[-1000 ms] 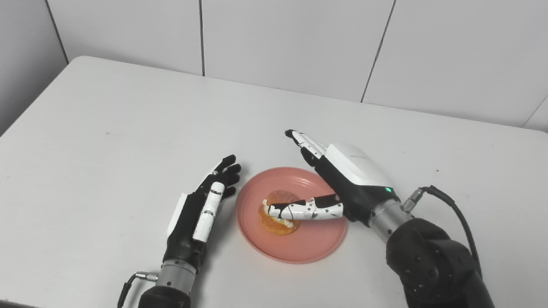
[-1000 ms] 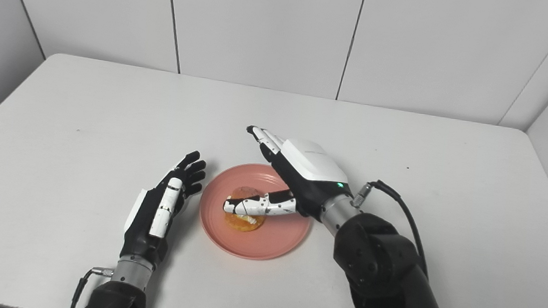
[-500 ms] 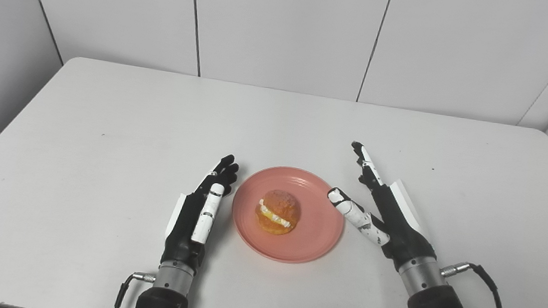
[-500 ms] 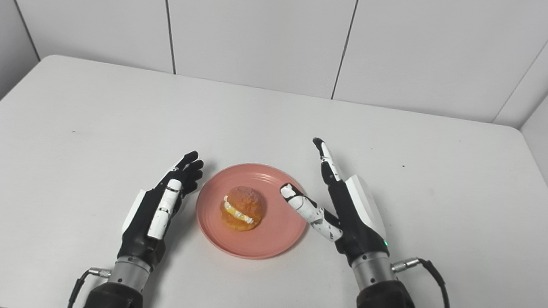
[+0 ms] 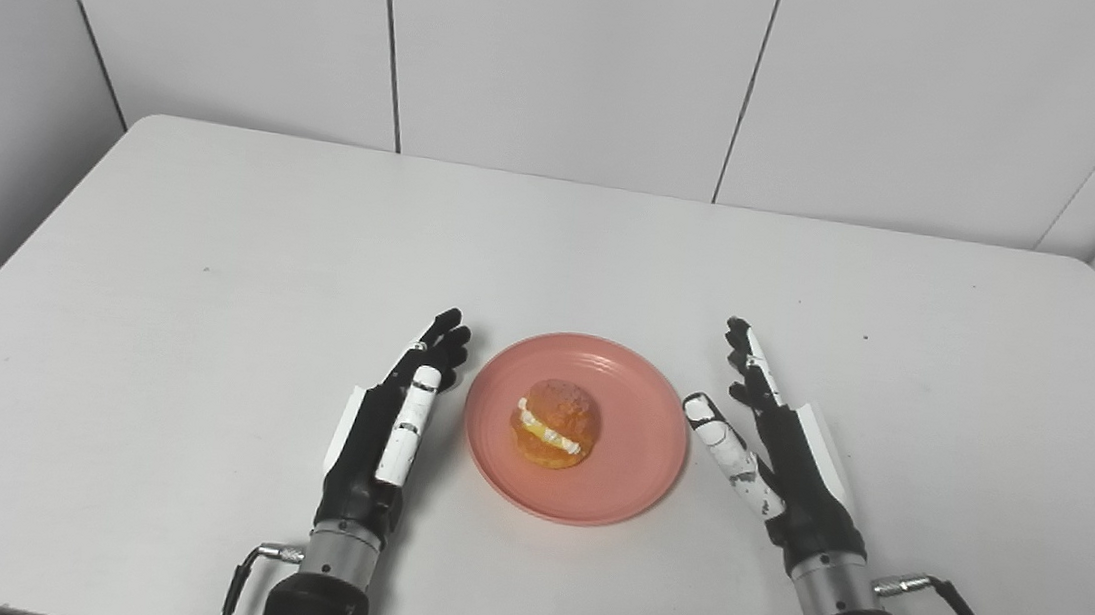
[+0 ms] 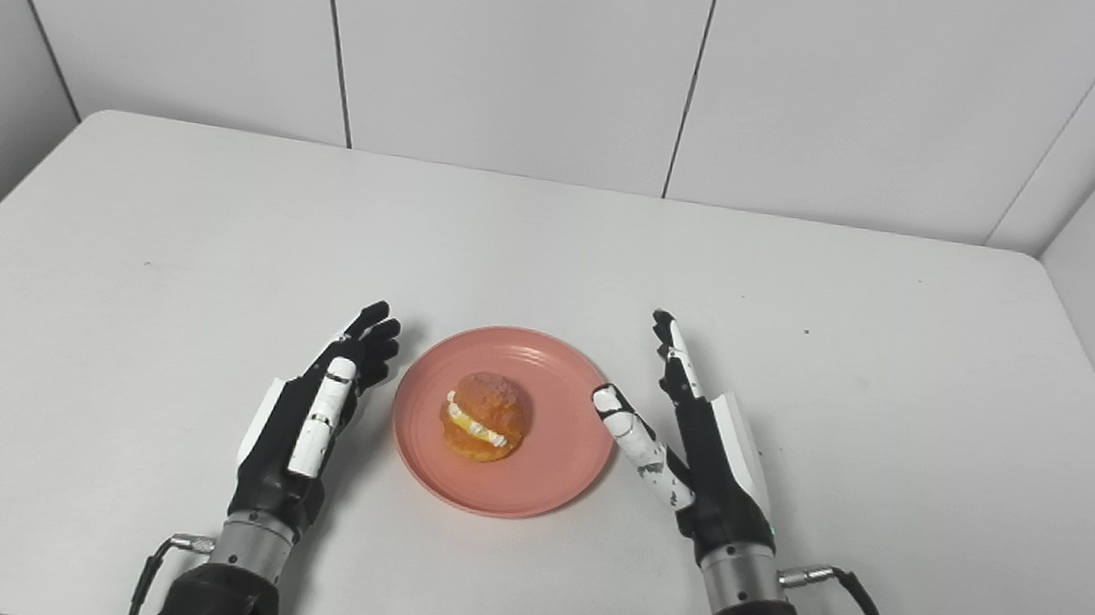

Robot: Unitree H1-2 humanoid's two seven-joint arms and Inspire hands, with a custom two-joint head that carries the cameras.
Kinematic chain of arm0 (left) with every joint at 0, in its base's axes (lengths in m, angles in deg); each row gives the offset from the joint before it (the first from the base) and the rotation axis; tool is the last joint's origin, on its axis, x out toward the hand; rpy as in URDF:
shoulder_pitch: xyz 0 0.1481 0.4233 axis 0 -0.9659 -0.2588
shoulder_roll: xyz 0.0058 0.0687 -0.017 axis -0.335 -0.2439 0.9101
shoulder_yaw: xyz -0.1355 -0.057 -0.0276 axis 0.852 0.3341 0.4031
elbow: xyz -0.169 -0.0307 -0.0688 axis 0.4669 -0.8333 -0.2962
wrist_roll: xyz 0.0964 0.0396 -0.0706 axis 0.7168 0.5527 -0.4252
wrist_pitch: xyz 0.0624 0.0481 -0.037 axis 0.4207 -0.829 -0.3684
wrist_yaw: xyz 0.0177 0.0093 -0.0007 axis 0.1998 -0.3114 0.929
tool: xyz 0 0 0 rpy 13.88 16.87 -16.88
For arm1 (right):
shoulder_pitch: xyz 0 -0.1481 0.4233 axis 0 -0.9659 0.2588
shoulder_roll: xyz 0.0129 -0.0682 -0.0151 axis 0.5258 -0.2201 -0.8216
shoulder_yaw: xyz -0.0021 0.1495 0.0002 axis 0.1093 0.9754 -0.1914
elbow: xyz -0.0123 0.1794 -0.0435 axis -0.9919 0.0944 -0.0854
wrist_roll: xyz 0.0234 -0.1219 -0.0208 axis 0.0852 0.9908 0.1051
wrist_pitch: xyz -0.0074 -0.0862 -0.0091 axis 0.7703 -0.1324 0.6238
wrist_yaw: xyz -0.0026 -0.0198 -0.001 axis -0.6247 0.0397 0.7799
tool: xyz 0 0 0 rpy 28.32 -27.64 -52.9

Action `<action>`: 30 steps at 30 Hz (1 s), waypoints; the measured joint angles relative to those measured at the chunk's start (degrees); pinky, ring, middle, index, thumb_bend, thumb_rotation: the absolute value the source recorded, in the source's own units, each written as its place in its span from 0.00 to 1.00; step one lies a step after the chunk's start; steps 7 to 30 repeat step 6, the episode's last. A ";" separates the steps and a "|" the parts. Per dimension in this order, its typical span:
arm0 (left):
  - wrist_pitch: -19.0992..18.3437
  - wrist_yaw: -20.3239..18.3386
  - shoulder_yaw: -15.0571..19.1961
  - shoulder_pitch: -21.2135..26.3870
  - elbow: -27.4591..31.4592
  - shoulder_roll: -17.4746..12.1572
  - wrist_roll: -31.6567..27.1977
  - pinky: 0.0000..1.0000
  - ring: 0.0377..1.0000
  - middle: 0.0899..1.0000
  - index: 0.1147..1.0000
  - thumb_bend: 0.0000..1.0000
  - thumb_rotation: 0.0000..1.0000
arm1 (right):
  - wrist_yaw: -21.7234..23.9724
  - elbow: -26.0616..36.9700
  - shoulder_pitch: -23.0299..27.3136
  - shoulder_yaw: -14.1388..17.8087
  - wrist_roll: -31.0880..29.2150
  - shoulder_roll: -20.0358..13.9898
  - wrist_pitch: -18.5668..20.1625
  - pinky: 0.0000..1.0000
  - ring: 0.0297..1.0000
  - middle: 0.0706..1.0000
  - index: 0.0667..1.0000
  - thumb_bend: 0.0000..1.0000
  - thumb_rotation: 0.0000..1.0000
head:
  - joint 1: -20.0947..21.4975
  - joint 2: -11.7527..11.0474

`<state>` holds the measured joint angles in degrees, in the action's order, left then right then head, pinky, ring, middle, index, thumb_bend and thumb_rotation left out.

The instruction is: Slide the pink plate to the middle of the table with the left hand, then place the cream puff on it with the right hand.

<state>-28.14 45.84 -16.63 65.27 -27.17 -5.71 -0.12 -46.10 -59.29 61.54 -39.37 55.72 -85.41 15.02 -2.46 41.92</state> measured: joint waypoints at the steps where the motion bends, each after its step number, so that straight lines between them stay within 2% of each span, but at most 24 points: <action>1: 0.00 0.00 0.09 0.00 0.00 -0.01 0.01 0.92 0.90 0.89 0.86 0.50 1.00 | -0.25 -0.49 -0.05 0.05 -0.37 0.06 -0.43 0.90 0.95 0.96 0.97 0.58 1.00 | 0.00 0.00; 6: 0.00 -0.19 0.13 0.00 0.00 -0.04 0.10 0.92 0.90 0.89 0.86 0.50 1.00 | -0.94 -1.15 -0.06 0.32 -1.53 0.22 -1.15 0.90 0.95 0.96 0.97 0.54 1.00 | 0.00 -0.09; 30: 0.00 -0.19 0.13 0.00 0.00 -0.04 0.10 0.92 0.90 0.89 0.86 0.50 1.00 | -0.94 -1.15 -0.06 0.32 -1.53 0.22 -1.15 0.90 0.95 0.96 0.97 0.54 1.00 | 0.00 -0.09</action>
